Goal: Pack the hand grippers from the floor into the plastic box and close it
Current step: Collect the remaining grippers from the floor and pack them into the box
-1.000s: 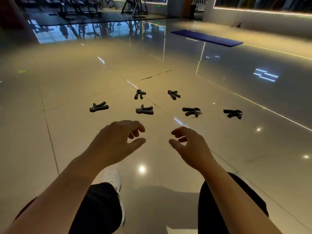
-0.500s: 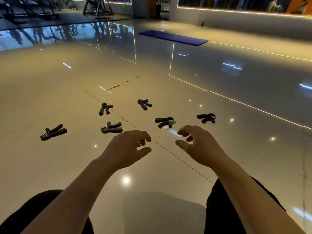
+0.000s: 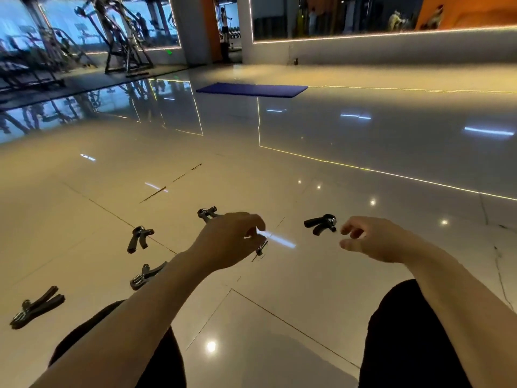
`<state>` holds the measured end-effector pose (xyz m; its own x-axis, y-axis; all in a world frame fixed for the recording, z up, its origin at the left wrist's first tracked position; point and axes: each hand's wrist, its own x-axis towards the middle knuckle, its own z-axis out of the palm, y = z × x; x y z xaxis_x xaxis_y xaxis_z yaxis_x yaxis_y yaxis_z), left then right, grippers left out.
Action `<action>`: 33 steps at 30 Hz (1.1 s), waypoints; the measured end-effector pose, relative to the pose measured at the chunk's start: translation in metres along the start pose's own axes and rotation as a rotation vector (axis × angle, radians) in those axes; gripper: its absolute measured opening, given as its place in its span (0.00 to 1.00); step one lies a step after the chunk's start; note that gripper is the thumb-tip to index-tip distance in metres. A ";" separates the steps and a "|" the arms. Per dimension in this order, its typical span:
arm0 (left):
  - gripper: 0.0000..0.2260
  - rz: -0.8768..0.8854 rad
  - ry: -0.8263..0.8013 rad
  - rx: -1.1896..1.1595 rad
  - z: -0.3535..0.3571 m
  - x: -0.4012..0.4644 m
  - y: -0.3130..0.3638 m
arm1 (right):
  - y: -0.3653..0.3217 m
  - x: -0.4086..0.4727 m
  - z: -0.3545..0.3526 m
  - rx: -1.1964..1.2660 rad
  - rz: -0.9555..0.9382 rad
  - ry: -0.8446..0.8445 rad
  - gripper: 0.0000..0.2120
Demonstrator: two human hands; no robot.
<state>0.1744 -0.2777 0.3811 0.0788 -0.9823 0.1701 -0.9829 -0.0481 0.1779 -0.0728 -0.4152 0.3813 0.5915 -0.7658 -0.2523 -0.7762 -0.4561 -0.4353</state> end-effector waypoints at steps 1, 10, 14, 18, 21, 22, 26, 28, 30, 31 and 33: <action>0.11 0.046 -0.002 0.021 -0.009 0.015 0.008 | 0.005 0.005 -0.004 0.007 0.011 -0.001 0.17; 0.17 0.147 -0.295 0.105 0.007 0.093 -0.028 | -0.002 0.054 0.001 0.049 -0.024 -0.075 0.18; 0.15 0.027 -0.372 -0.040 0.051 0.119 -0.066 | -0.014 0.080 0.019 -0.176 -0.119 -0.261 0.20; 0.22 -0.070 -0.376 -0.149 0.085 0.140 -0.097 | -0.015 0.124 0.026 -0.349 -0.137 -0.326 0.22; 0.24 -0.098 -0.322 -0.263 0.103 0.158 -0.109 | -0.011 0.162 0.037 -0.466 -0.163 -0.352 0.23; 0.24 -0.100 -0.304 -0.275 0.110 0.163 -0.112 | -0.007 0.174 0.040 -0.502 -0.167 -0.373 0.23; 0.22 -0.147 -0.294 -0.348 0.147 0.183 -0.125 | 0.026 0.219 0.037 -0.530 -0.057 -0.378 0.22; 0.22 -0.160 -0.326 -0.386 0.170 0.191 -0.133 | 0.050 0.236 0.035 -0.546 0.022 -0.398 0.23; 0.21 -0.166 -0.353 -0.389 0.191 0.197 -0.143 | 0.070 0.250 0.041 -0.553 0.094 -0.458 0.24; 0.20 -0.177 -0.358 -0.391 0.202 0.199 -0.150 | 0.077 0.257 0.046 -0.554 0.113 -0.490 0.26; 0.20 -0.224 -0.364 -0.396 0.224 0.201 -0.167 | 0.086 0.273 0.058 -0.540 0.109 -0.543 0.28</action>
<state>0.3167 -0.5080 0.1687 0.1470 -0.9583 -0.2449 -0.8059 -0.2596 0.5321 0.0348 -0.6371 0.2244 0.4215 -0.5533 -0.7184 -0.7528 -0.6553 0.0631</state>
